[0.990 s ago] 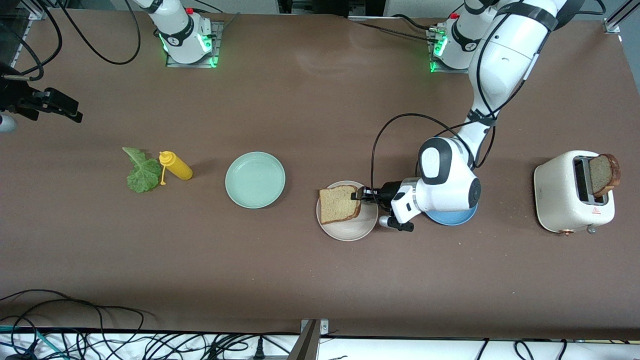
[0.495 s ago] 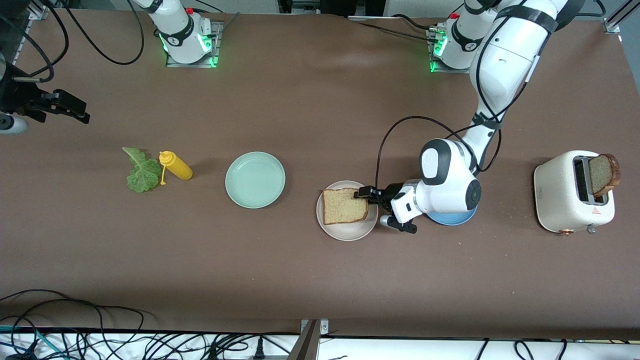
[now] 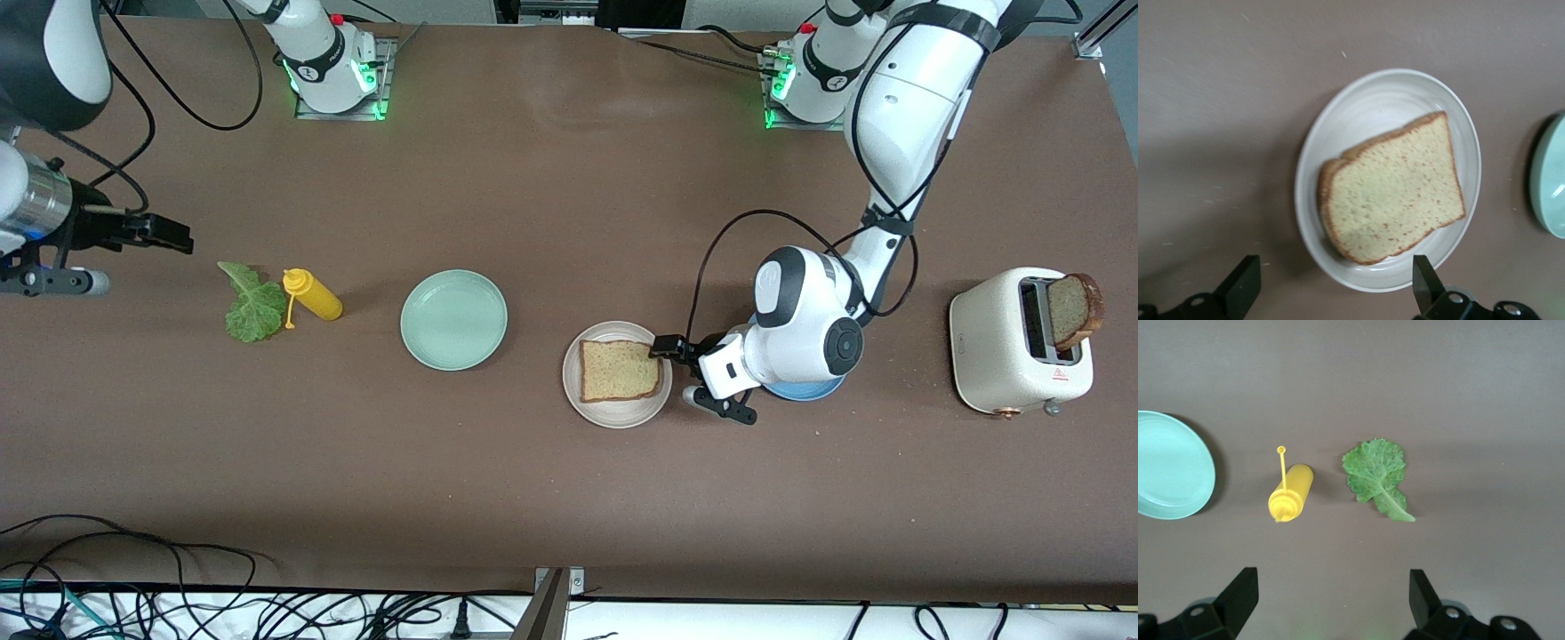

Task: Make sandwich on beige plate with both arms
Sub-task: 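Withdraw the left gripper toward the toaster while the right gripper reaches the lettuce, then lower the right gripper and grasp the green lettuce leaf, then lift the lettuce leaf and carry it toward the beige plate, then lower the lettuce onto the bread slice and open the right gripper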

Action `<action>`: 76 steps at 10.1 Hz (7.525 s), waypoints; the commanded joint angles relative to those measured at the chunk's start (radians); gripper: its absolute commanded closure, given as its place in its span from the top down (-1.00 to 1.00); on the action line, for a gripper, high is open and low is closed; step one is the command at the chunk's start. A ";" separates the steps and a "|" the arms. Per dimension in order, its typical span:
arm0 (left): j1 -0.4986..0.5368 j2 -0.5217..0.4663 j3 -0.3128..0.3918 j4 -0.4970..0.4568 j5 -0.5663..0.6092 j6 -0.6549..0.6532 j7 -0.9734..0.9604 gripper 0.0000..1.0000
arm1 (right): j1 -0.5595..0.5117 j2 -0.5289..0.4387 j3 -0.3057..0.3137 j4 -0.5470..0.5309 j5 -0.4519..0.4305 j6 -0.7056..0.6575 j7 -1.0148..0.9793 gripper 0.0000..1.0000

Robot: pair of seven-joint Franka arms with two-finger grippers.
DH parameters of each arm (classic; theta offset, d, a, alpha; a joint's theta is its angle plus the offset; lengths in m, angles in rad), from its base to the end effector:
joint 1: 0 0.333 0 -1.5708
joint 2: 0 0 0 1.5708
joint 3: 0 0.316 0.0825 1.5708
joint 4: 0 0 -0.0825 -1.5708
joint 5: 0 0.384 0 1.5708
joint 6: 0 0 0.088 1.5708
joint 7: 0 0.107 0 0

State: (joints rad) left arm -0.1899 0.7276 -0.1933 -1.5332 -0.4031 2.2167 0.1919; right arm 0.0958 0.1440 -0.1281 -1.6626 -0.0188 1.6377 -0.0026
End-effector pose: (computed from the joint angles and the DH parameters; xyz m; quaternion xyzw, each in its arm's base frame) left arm 0.6586 -0.2565 0.2336 0.9659 -0.1343 -0.0406 0.2178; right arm 0.5880 -0.0170 0.5048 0.9962 -0.0135 -0.0841 0.0170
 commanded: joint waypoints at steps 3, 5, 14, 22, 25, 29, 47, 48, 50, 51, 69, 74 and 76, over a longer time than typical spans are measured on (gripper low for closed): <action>0.064 -0.121 0.031 -0.015 0.131 -0.175 -0.061 1.00 | -0.010 0.000 -0.068 -0.269 -0.015 0.291 -0.089 1.00; 0.113 -0.166 0.032 -0.019 0.257 -0.222 -0.063 1.00 | -0.010 0.020 -0.103 -0.397 -0.015 0.462 -0.247 1.00; 0.253 -0.443 0.043 -0.022 0.546 -0.538 -0.173 1.00 | -0.016 0.267 -0.122 -0.499 -0.010 0.711 -0.470 0.67; 0.282 -0.583 0.040 0.106 0.512 -0.722 -0.172 1.00 | -0.011 0.252 -0.116 -0.482 0.003 0.628 -0.468 -1.00; 0.285 -0.582 0.043 0.117 0.448 -0.726 -0.173 1.00 | -0.008 0.247 -0.116 -0.468 0.003 0.601 -0.465 -1.00; 0.308 -0.565 0.043 0.114 0.426 -0.718 -0.173 1.00 | -0.007 0.268 -0.114 -0.405 0.005 0.517 -0.461 -0.94; 0.337 -0.550 0.044 0.111 0.415 -0.710 -0.173 1.00 | 0.001 0.296 -0.114 -0.214 0.007 0.293 -0.476 -0.96; 0.339 -0.550 0.044 0.110 0.415 -0.710 -0.172 1.00 | 0.005 0.296 -0.114 -0.154 0.007 0.230 -0.476 -0.96; 0.337 -0.550 0.044 0.110 0.429 -0.710 -0.172 1.00 | 0.025 0.295 -0.114 -0.026 0.007 0.090 -0.449 -0.95; 0.339 -0.550 0.043 0.110 0.435 -0.709 -0.172 1.00 | 0.047 0.296 -0.114 0.068 0.007 -0.008 -0.413 -0.95; 0.343 -0.548 0.043 0.096 0.435 -0.695 -0.169 1.00 | 0.680 0.652 -0.111 0.377 0.662 1.032 1.101 -0.95; 0.345 -0.544 0.043 0.097 0.437 -0.695 -0.169 1.00 | 0.740 0.790 0.028 0.406 0.662 1.216 1.217 -0.95; 0.343 -0.544 0.043 0.096 0.437 -0.695 -0.169 1.00 | 0.757 0.798 0.028 0.396 0.645 1.190 1.237 -0.84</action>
State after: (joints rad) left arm 0.1511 0.1834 -0.1459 -1.4373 0.0184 1.5137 0.0226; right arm 0.8475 0.9251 -0.1007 -1.2983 0.6233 2.8470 1.2116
